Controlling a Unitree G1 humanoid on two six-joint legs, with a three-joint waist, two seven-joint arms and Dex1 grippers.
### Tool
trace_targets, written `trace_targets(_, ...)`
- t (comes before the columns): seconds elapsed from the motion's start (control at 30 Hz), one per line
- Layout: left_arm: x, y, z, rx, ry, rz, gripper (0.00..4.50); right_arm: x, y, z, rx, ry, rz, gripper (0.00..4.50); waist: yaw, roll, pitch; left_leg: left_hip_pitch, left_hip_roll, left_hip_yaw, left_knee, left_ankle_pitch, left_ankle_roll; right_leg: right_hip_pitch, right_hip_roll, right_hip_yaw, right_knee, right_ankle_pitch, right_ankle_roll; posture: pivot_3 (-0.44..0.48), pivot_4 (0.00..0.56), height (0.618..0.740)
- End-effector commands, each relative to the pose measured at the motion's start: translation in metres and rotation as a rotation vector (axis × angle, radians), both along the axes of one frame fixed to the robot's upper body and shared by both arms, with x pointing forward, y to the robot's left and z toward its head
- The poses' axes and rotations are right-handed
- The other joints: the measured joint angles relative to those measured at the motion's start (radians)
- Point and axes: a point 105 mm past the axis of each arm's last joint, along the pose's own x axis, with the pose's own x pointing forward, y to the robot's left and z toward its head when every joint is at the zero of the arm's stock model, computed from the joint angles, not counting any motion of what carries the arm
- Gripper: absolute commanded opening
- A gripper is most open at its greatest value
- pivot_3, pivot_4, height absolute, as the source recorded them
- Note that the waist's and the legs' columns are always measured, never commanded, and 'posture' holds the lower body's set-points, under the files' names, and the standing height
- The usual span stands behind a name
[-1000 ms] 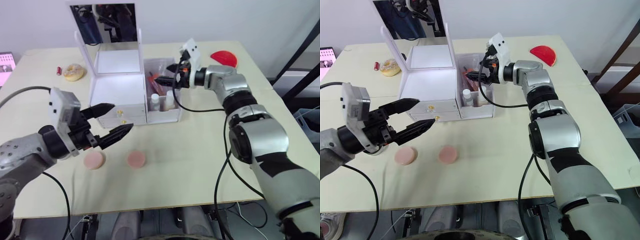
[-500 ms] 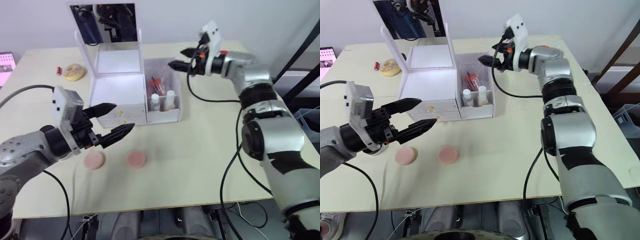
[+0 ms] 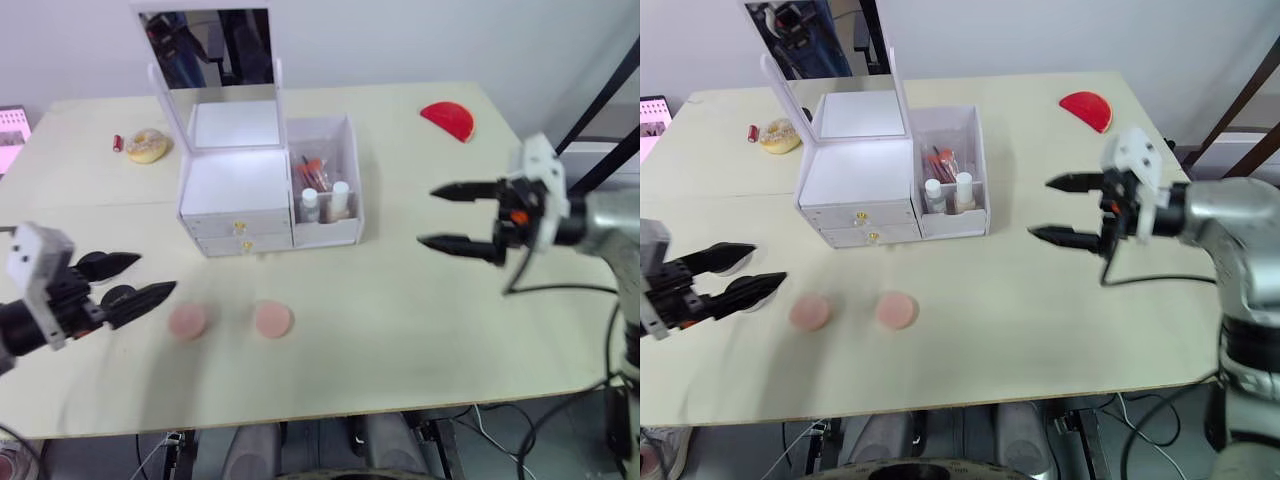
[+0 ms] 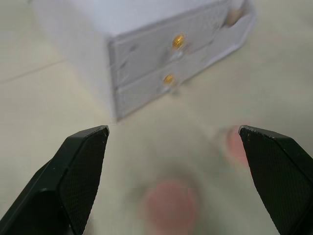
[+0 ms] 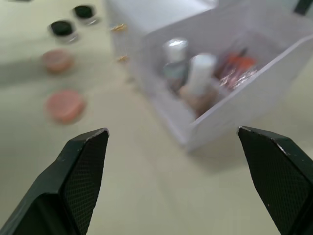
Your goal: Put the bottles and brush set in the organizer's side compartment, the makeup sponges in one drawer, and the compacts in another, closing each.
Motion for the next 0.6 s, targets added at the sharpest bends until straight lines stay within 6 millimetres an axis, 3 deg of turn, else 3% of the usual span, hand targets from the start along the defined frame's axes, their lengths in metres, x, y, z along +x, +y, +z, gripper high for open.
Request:
trace_targets(0.03, -0.008, 0.041, 0.004, 0.090, -0.035, 0.086, 4.50, -0.009, -0.027, 0.003, -0.024, -0.075, -0.096, 4.45, 0.000, 0.000, 0.000, 0.003, 0.000, 0.001, 0.000, 0.000, 0.000, 0.003, 0.000, 0.000, -0.001, -0.001, 0.002, 0.000, 0.150, 0.739)
trace_targets(0.13, -0.014, 0.073, -0.001, 0.105, -0.039, 0.179, 4.50, -0.007, -0.059, -0.013, -0.091, -0.086, -0.229, 4.45, -0.002, 0.000, 0.000, 0.005, 0.001, 0.001, 0.003, -0.001, -0.001, 0.005, 0.000, 0.000, -0.006, -0.001, 0.002, 0.000, 0.150, 0.739)
trace_targets(0.2, -0.018, 0.087, -0.005, 0.107, -0.027, 0.210, 4.50, -0.009, -0.071, -0.017, -0.092, -0.060, -0.271, 4.45, -0.005, 0.001, 0.000, 0.003, 0.001, 0.001, 0.004, -0.002, -0.004, 0.005, 0.000, 0.000, -0.010, -0.001, 0.002, 0.000, 0.150, 0.739)
trace_targets(0.4, -0.041, 0.138, 0.000, 0.163, -0.011, 0.346, 4.50, -0.022, -0.110, -0.016, -0.065, 0.014, -0.376, 4.45, -0.002, -0.002, -0.001, 0.003, 0.006, 0.010, 0.006, -0.001, -0.002, 0.006, -0.001, 0.001, -0.017, -0.001, 0.001, 0.000, 0.150, 0.739)
trace_targets(0.6, -0.054, 0.160, -0.003, 0.176, -0.005, 0.407, 4.50, -0.022, -0.129, -0.021, -0.085, 0.002, -0.409, 4.45, 0.001, -0.007, -0.004, 0.005, 0.007, 0.017, -0.001, -0.006, 0.002, -0.004, 0.000, 0.006, -0.004, 0.004, -0.006, 0.000, 0.150, 0.739)
